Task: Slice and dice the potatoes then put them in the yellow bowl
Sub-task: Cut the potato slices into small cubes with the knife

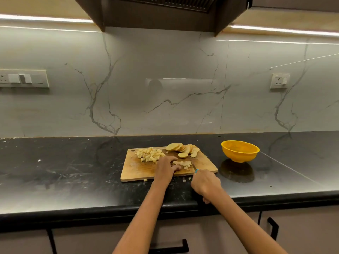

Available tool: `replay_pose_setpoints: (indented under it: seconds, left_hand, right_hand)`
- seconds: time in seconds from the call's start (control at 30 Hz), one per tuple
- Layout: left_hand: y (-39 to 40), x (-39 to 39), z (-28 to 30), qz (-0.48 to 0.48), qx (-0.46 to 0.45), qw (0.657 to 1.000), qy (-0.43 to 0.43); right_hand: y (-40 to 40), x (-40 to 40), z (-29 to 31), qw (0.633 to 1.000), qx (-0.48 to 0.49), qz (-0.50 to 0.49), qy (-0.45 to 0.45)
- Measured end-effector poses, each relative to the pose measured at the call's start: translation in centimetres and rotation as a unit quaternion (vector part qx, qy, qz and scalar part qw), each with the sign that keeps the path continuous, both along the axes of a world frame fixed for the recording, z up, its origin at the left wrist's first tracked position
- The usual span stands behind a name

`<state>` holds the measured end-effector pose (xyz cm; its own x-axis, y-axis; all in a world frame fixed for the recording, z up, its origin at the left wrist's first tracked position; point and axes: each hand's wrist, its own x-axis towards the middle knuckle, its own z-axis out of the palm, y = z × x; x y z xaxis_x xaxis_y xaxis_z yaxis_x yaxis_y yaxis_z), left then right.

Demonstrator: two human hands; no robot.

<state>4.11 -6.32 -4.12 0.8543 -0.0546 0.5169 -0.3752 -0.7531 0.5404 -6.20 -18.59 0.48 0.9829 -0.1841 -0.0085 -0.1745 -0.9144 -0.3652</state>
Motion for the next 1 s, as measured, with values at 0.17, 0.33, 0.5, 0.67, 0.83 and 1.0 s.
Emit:
replay_pose_setpoints:
  seconds: [0.17, 0.33, 0.5, 0.67, 0.83, 1.0]
  left_hand:
    - [0.5, -0.6, 0.3, -0.012, -0.019, 1.000, -0.011]
    - [1.3, -0.8, 0.2, 0.015, -0.037, 0.999, -0.016]
    - [1.2, -1.0, 0.2, 0.025, -0.047, 0.998, -0.016]
    - [1.6, -1.1, 0.2, 0.032, -0.051, 0.998, -0.020]
    - [2.6, -1.1, 0.3, 0.035, -0.038, 0.998, -0.027]
    - [2.2, -0.2, 0.7, 0.029, 0.071, 0.997, -0.025]
  right_hand:
    - [3.0, 2.0, 0.3, 0.998, 0.047, 0.039, 0.018]
    - [2.3, 2.2, 0.0, 0.996, 0.076, 0.035, -0.002]
    - [1.8, 1.1, -0.6, 1.000, -0.017, 0.017, -0.016]
    - [4.8, 2.4, 0.4, 0.996, 0.051, 0.072, 0.021]
    - [3.4, 4.2, 1.1, 0.983, 0.166, 0.082, 0.012]
    - [0.8, 6.7, 1.6, 0.983, 0.111, 0.140, -0.036]
